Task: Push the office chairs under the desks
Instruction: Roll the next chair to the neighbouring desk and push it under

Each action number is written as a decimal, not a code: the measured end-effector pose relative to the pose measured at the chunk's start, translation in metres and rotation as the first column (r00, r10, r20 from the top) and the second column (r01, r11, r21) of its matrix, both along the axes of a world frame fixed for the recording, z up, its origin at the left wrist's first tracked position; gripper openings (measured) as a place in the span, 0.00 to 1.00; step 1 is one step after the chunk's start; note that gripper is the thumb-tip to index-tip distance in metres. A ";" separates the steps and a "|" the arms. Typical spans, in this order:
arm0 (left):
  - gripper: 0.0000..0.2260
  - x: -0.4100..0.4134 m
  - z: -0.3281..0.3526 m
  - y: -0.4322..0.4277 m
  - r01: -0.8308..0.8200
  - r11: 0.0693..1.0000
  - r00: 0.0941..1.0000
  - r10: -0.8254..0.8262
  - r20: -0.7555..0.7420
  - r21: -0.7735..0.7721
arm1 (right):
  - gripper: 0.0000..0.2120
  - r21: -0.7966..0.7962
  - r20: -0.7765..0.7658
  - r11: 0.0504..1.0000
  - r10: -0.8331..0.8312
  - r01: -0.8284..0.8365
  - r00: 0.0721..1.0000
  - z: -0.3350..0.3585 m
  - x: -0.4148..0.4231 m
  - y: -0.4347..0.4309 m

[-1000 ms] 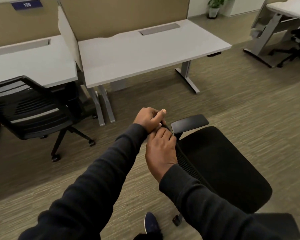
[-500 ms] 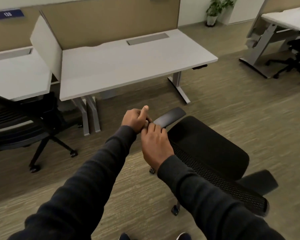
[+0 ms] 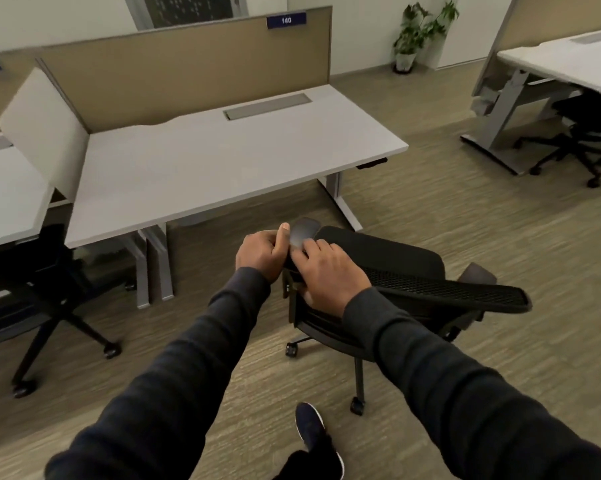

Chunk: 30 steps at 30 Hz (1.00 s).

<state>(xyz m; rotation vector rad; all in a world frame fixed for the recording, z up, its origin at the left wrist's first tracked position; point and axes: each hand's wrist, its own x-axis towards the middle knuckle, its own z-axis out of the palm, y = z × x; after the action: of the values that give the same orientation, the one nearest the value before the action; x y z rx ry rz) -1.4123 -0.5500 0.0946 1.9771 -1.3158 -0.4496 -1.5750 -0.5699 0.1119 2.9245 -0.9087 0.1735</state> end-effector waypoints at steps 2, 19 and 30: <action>0.25 0.001 0.001 -0.027 0.005 1.000 1.000 -0.004 0.016 -0.022 | 0.32 -0.013 -0.011 1.000 0.014 -0.014 1.000 0.002 0.000 -0.034; 0.26 0.047 -0.007 -0.224 0.026 0.999 0.922 -0.036 0.384 0.031 | 0.33 0.016 -0.087 1.000 0.006 -0.005 0.996 0.006 0.040 -0.268; 0.27 0.085 0.002 -0.291 -0.111 0.993 0.948 0.097 0.302 0.028 | 0.28 0.146 -0.044 0.987 0.081 -0.074 0.996 0.015 0.086 -0.350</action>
<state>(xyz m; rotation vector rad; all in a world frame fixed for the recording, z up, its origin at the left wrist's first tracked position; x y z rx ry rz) -1.3277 -0.8406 0.0967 2.2054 -1.3833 -0.1300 -1.4891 -0.9198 0.1273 3.0838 -0.8344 0.0399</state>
